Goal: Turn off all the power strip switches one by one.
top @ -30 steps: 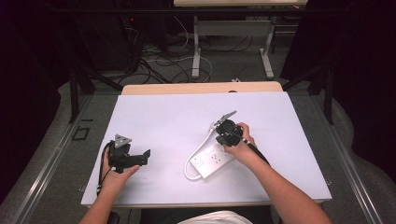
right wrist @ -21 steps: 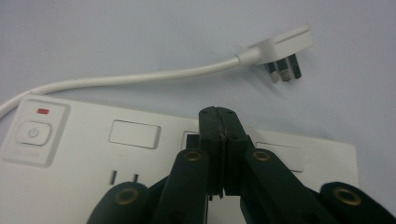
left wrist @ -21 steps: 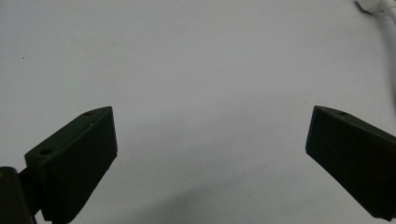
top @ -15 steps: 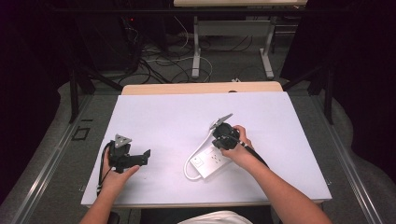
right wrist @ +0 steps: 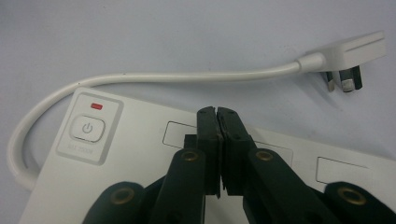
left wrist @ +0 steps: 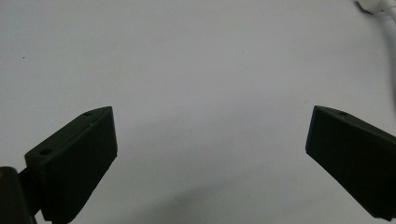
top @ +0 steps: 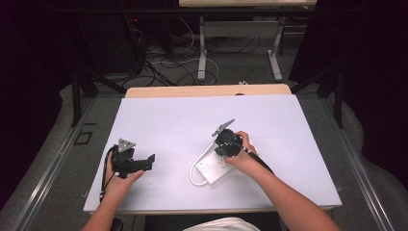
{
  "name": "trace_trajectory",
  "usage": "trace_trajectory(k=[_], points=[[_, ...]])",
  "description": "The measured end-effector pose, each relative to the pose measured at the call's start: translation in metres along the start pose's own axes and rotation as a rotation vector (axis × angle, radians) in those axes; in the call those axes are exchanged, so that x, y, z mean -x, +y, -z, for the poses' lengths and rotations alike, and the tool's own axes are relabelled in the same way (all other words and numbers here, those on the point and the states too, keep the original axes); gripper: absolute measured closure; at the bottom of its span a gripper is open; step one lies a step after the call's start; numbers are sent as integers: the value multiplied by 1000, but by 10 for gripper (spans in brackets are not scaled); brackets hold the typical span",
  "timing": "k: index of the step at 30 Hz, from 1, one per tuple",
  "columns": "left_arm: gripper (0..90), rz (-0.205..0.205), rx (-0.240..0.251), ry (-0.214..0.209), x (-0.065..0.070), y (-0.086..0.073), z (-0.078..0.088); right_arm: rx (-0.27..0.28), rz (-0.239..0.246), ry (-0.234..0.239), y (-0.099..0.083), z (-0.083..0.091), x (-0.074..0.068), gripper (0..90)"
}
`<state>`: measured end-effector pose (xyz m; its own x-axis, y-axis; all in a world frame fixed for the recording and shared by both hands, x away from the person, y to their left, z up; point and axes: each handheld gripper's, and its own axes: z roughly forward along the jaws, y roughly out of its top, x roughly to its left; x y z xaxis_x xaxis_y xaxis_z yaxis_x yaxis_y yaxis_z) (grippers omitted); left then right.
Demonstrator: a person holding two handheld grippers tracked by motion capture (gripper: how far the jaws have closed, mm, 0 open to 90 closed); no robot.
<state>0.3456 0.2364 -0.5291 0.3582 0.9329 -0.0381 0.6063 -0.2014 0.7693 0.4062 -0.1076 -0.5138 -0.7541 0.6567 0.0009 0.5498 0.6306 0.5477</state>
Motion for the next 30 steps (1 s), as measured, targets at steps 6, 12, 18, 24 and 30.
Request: trace_trajectory(k=[6,12,18,24,30], points=[[18,1,2,0,0,0,0,-11,-5,4,0,-1,0,889],[18,-2,-8,-3,0,0,1,-8,-25,17,0,-2,1,894],[18,-2,-7,-3,0,0,1,-15,-7,-3,0,-2,0,900],[18,-5,-9,-2,0,0,1,-14,-12,-3,-1,-3,1,900],[18,-3,-9,-3,0,0,1,-14,-12,-8,-2,-3,0,900]])
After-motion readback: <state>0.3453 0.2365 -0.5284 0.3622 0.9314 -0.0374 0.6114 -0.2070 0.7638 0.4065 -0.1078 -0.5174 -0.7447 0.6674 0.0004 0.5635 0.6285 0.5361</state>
